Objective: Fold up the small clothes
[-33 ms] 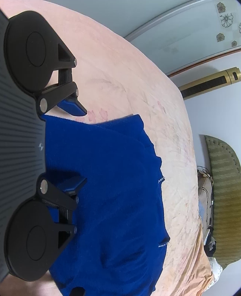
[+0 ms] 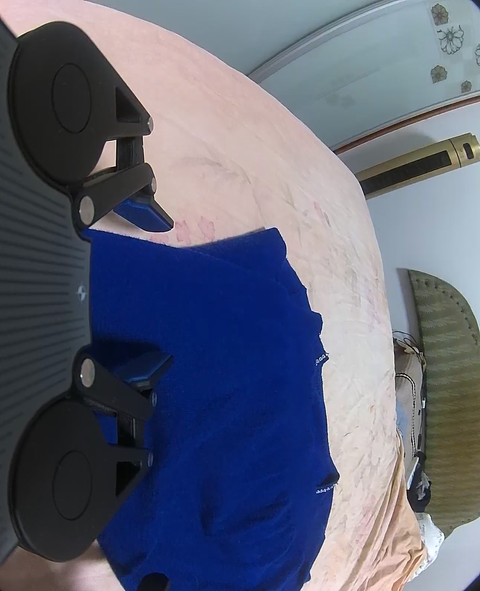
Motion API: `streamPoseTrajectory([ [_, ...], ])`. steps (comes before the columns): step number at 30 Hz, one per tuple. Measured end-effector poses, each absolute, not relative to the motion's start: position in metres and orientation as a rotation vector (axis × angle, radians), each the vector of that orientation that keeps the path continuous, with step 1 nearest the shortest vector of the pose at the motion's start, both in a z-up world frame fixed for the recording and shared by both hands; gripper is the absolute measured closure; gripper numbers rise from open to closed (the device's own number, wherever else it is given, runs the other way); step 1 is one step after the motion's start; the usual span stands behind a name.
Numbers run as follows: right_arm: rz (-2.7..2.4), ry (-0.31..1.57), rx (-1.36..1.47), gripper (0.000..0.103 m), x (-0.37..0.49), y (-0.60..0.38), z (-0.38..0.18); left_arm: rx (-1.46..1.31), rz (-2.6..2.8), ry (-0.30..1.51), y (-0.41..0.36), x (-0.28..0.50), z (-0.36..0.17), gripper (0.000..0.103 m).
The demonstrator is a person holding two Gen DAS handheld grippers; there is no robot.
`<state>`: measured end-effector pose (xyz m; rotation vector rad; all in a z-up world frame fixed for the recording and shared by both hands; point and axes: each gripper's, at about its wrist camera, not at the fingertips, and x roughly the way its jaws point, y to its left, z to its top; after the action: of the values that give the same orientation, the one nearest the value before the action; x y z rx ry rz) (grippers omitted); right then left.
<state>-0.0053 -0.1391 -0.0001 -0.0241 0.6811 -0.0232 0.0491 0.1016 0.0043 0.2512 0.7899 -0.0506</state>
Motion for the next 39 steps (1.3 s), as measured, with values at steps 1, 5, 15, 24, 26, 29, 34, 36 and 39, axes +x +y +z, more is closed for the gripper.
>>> streamPoseTrajectory([
  [1,-0.016,0.676,-0.038,0.004,-0.006,-0.136,0.001,0.254,-0.049,0.79,0.101,0.05,0.004,0.031],
  [5,0.012,0.657,-0.079,0.004,-0.01,-0.125,0.003,0.258,-0.04,0.794,0.101,0.054,0.002,0.029],
  [15,0.102,0.609,-0.242,0.004,-0.015,-0.08,0.006,0.209,-0.096,0.76,0.127,0.081,0.011,0.028],
  [24,0.169,0.57,-0.343,0.004,-0.017,-0.044,0.004,0.221,-0.042,0.808,0.135,0.112,0.009,0.028],
  [26,0.104,0.55,-0.299,0.004,-0.013,-0.054,0.01,0.205,-0.046,0.815,0.134,0.111,0.009,0.026],
  [29,0.025,0.563,-0.205,0.004,-0.003,-0.077,0.017,0.224,-0.044,0.814,0.13,0.113,0.006,0.02],
  [34,0.136,0.585,-0.266,0.004,-0.009,-0.062,0.014,0.239,-0.052,0.823,0.13,0.117,0.004,0.02],
  [36,0.208,0.601,-0.294,0.004,-0.014,-0.048,0.011,0.231,-0.083,0.819,0.134,0.118,0.005,0.019],
  [39,0.261,0.611,-0.381,0.004,-0.019,-0.024,0.004,0.209,-0.099,0.818,0.144,0.121,0.006,0.018],
])
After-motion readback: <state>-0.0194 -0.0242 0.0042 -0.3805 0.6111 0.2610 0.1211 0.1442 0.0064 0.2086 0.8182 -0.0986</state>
